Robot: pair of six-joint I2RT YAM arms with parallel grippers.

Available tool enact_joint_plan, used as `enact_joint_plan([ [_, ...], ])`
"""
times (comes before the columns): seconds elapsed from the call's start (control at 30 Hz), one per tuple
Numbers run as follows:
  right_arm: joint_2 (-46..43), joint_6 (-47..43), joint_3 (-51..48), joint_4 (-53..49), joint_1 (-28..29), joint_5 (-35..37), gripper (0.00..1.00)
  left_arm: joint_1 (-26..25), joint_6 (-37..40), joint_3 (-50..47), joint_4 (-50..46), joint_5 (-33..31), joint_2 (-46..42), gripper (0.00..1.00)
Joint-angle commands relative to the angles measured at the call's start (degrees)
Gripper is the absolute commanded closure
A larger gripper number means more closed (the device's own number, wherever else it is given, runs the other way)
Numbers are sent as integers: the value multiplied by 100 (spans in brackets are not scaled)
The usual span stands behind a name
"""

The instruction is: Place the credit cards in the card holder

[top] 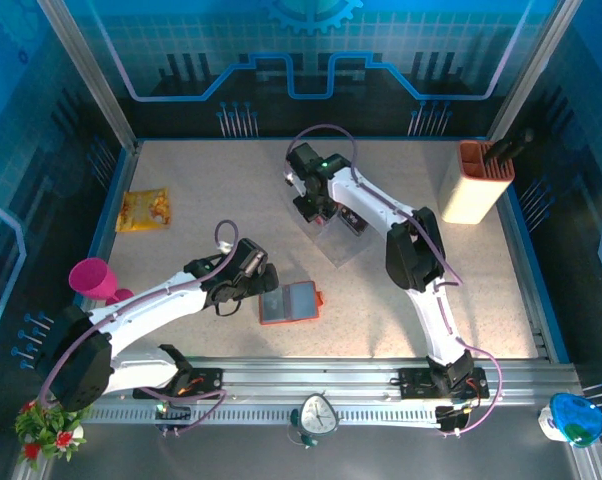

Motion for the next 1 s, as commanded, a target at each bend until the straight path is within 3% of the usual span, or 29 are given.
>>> enact_joint_plan([
  [0.0, -684, -31, -75, -119, 100, -311, 100, 45, 206, 245, -226, -24, -27, 1],
  [0.27, -1977, 615, -1113, 590, 244, -864, 100, 54, 445, 403, -374, -112, -35, 1],
  [0.47, -3382, 1879, -3141, 2199, 248, -1745, 100, 59, 530, 433, -448, 66, 74, 1],
  [0.6, -4323, 3034, -4986, 3973, 354, -2246, 100, 50, 591, 396, -502, 207, 193, 1],
  [0.8, -5227, 4146, -7423, 6422, 1042, -1553, 100, -11, 543, 117, -490, 230, 184, 1],
  [0.97, -5369, 4773, -8362, 7516, 1535, -924, 100, -92, 398, -91, -417, 217, 161, 1],
])
